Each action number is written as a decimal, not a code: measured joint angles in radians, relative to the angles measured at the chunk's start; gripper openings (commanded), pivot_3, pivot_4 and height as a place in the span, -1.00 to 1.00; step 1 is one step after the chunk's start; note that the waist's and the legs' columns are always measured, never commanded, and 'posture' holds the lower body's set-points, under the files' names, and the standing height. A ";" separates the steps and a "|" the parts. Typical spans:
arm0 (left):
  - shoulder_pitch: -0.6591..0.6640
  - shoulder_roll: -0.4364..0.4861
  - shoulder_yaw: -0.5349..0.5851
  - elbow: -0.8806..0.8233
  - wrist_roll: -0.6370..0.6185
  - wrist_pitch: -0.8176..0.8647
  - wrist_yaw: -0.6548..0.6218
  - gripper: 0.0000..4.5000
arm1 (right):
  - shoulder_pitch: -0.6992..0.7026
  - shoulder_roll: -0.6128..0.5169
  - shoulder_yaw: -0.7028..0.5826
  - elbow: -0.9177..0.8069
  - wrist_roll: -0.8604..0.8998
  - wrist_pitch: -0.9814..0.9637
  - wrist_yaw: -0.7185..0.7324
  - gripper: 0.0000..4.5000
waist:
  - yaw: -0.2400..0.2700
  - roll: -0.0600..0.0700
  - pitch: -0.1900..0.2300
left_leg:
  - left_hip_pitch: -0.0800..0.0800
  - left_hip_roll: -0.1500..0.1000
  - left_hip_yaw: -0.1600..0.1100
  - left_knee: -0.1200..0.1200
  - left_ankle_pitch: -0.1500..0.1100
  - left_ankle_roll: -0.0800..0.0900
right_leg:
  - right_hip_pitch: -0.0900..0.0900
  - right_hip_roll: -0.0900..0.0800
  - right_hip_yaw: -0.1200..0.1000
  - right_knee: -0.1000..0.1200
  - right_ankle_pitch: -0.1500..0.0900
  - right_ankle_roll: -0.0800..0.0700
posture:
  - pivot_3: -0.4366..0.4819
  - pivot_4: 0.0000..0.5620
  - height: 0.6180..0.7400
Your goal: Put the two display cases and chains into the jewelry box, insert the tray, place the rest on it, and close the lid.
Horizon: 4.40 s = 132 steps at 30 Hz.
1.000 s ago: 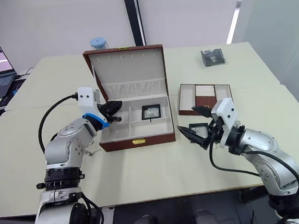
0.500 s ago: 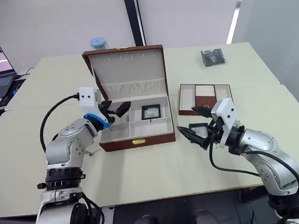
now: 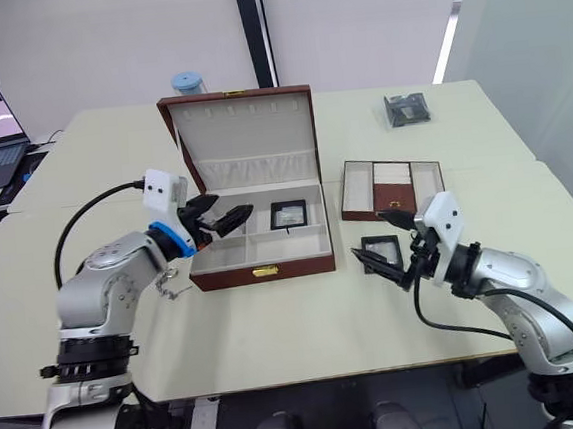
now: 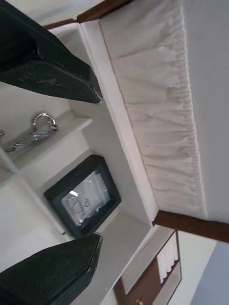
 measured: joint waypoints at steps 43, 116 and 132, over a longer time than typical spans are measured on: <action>0.727 0.364 0.557 0.001 0.003 -0.088 -0.253 0.99 | 0.085 -0.294 -0.226 0.593 -0.162 -0.299 0.299 1.00 | 0.000 0.003 0.003 | 0.002 0.000 0.003 -0.010 0.000 0.000 | -0.001 -0.007 0.000 -0.007 0.000 0.000 | -0.05 -0.47 1.00; 0.463 -0.099 0.183 0.083 0.114 -0.383 0.120 -0.59 | 0.063 -0.007 0.166 -0.051 -0.052 -0.107 0.192 1.00 | 0.003 0.006 -0.004 | 0.005 -0.001 0.000 -0.008 0.000 0.000 | 0.004 -0.007 -0.002 -0.006 0.000 0.000 | -0.05 -0.47 1.00; 0.483 -0.083 0.208 0.091 0.061 -0.385 0.100 -0.99 | 0.060 -0.007 0.168 -0.037 -0.065 -0.129 0.211 1.00 | -0.003 0.006 -0.004 | 0.008 0.000 0.001 -0.009 0.000 0.000 | 0.006 -0.006 -0.001 -0.006 0.000 0.000 | -0.05 -0.47 1.00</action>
